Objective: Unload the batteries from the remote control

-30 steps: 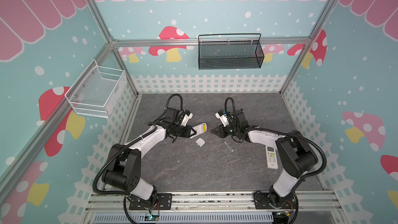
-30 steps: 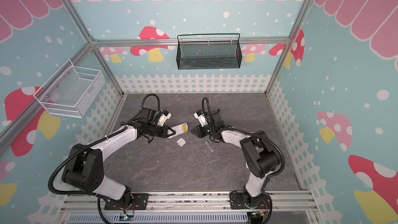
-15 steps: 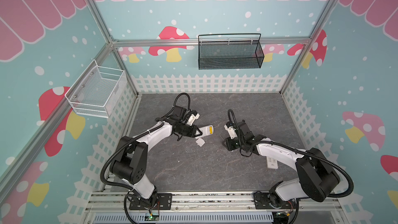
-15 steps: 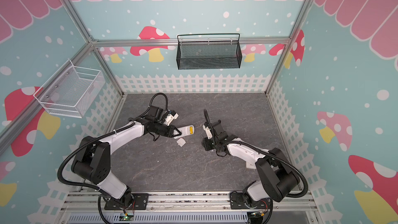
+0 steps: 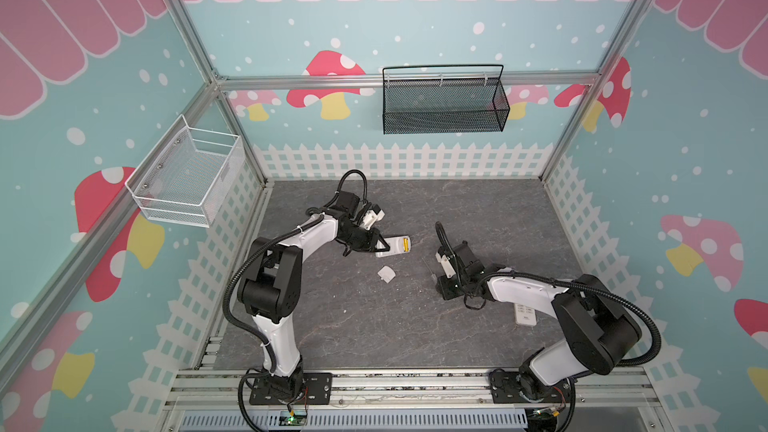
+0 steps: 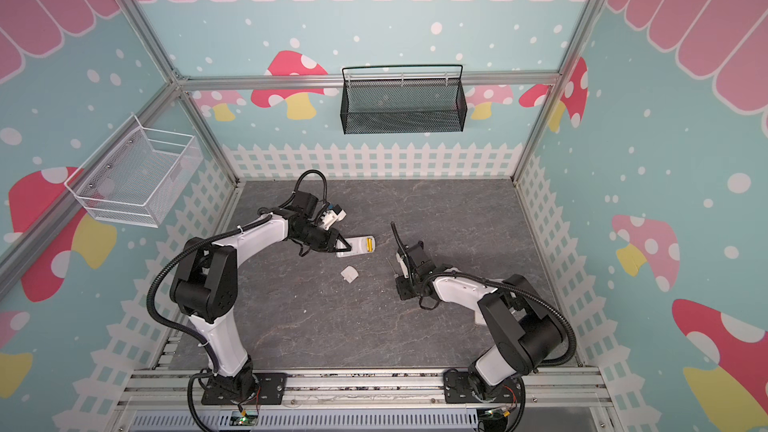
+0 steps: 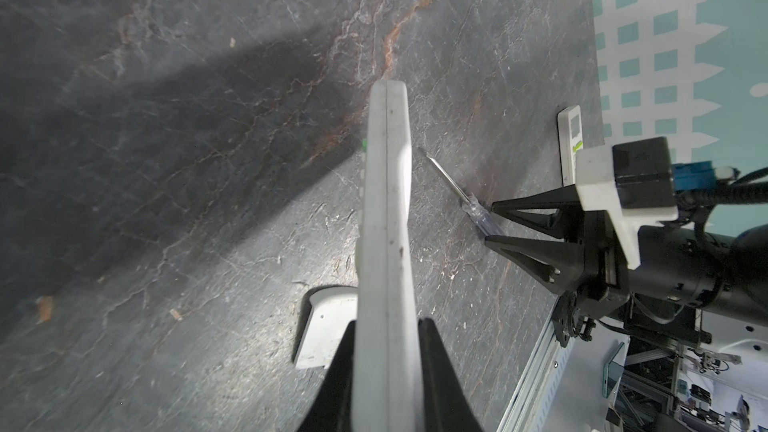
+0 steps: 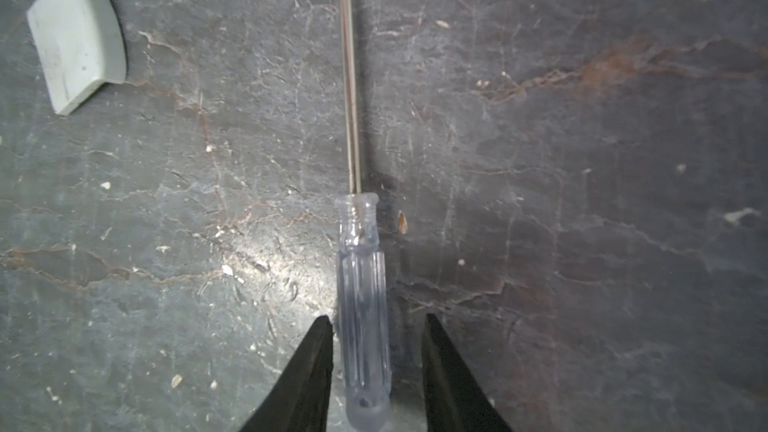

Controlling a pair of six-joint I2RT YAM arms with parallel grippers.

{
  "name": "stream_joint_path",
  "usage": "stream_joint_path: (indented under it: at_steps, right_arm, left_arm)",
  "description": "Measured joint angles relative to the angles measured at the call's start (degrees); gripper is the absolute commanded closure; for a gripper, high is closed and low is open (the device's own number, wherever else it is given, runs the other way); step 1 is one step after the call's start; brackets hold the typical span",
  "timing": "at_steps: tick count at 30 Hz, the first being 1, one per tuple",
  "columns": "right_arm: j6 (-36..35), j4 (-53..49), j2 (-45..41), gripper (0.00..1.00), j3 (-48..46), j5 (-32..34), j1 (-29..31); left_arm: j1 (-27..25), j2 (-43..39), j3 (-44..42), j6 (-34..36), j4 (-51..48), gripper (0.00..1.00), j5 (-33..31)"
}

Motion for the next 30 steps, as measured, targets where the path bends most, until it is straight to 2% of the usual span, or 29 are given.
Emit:
stream_joint_path:
  at_steps: [7, 15, 19, 30]
  right_arm:
    - [-0.26, 0.13, 0.20, 0.82, 0.00, 1.81, 0.00]
    - [-0.68, 0.33, 0.13, 0.86, 0.00, 3.06, -0.02]
    - [-1.31, -0.26, -0.15, 0.87, 0.11, 3.15, -0.20]
    - [-2.01, -0.15, -2.10, 0.88, 0.17, 2.73, -1.60]
  left_arm:
    - [0.26, 3.43, 2.75, 1.95, -3.54, 0.87, 0.87]
    - [1.01, 8.26, 8.98, 3.76, -7.08, 0.75, 0.63]
    - [1.57, 11.61, 11.96, 4.17, -8.81, 0.64, -3.04]
    - [1.70, 12.61, 14.51, 4.46, -11.37, 0.46, -15.39]
